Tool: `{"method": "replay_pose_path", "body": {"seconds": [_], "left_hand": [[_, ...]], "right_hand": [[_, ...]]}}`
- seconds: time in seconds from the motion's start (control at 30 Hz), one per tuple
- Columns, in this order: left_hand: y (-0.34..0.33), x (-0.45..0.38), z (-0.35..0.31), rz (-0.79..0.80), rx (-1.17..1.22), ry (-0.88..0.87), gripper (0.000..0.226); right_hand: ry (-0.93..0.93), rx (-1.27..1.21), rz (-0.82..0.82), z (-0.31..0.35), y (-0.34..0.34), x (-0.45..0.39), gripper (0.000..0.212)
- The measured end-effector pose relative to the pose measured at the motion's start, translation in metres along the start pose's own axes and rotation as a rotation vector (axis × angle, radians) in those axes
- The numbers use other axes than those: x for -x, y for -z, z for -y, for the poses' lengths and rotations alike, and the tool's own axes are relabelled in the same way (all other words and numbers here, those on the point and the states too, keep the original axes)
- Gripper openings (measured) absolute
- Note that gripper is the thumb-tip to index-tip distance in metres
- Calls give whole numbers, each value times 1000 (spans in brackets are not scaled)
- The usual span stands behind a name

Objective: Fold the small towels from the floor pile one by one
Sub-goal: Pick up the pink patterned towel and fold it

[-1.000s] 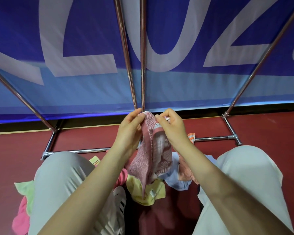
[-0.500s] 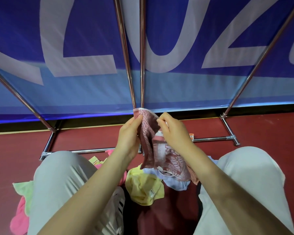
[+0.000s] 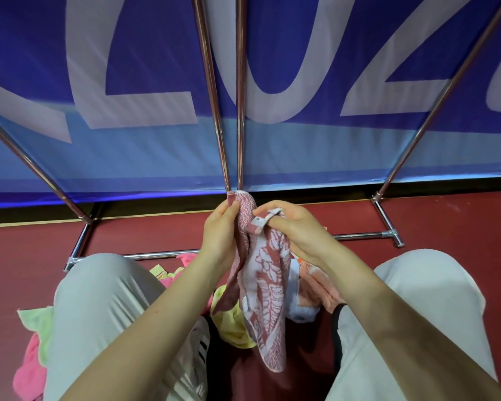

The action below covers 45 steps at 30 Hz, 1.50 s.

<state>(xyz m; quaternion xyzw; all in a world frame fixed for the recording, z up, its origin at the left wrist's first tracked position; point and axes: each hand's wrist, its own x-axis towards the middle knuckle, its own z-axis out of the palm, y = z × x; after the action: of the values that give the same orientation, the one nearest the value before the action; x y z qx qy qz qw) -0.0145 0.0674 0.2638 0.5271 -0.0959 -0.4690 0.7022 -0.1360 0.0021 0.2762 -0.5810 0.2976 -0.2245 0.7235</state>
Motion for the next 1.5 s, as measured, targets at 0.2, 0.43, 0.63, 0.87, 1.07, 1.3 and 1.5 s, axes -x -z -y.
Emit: {"method": "replay_pose_path", "body": {"seconds": [0.2,0.43,0.63,0.87,1.07,1.3,1.5], "left_hand": [[-1,1,1,35,-29,-7,24],[-5,3,6,18,-93,-86,23],[-9,8,8,72,-12,-31,28],[-14,13,4,140,5,-54,31],[-15,13,3,214,47,-2,37],[-17,12,4,304,-6,29,40],[-21,16,7,199,-187,-69,31]], "right_hand": [[178,216,-191,7,-1,2,19],[270,580,-171,3,6,-2,34],[245,454,-139,7,5,-3,19],[102,-39,31,11,0,1,17],[261,386,-177,3,2,-7,17],[368,430,-427,-5,-2,-10,11],[328,420,-458,-5,3,-11,16]]}}
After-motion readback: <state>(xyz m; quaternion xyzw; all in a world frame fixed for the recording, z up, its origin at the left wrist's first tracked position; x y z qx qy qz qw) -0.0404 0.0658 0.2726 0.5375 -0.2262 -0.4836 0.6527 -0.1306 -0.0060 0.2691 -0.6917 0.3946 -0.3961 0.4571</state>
